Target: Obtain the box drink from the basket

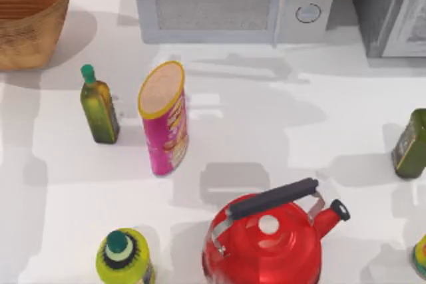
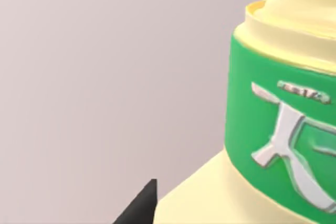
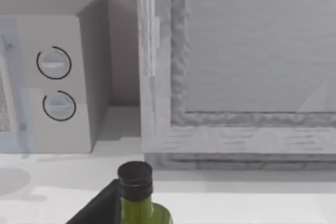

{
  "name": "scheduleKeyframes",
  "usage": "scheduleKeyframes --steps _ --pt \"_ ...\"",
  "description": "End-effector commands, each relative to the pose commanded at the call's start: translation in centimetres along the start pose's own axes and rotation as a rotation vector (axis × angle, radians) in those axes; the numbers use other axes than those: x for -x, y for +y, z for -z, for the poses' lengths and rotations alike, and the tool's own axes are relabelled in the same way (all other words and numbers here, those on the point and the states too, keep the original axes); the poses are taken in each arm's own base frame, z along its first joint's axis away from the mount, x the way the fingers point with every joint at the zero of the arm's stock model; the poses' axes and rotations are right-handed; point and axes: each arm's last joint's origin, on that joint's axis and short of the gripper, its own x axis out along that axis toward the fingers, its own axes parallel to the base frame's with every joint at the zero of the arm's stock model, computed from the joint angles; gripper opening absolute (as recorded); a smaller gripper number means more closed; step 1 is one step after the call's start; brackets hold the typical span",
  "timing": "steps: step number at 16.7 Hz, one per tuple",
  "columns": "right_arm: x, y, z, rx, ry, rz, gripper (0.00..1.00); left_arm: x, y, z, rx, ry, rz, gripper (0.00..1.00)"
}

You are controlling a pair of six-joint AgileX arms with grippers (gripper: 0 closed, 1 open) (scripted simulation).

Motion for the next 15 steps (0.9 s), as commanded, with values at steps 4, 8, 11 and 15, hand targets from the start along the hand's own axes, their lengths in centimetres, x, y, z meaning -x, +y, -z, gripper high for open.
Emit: scheduleKeyframes --steps 4,8,11,15 --pt "0.0 0.0 0.0 0.000 0.000 0.000 1.00 8.3 -2.1 -1.2 -0.004 -0.017 0.002 0.00" --pt "0.0 0.0 0.0 0.000 0.000 0.000 1.00 18.3 -3.9 0.5 -0.011 -0.075 0.004 0.00" --pt "0.0 0.0 0.0 0.000 0.000 0.000 1.00 23.8 -4.7 4.8 -0.012 -0.105 0.005 0.00" --pt "0.0 0.0 0.0 0.000 0.000 0.000 1.00 26.4 -5.0 11.8 -0.012 -0.066 0.003 0.00"
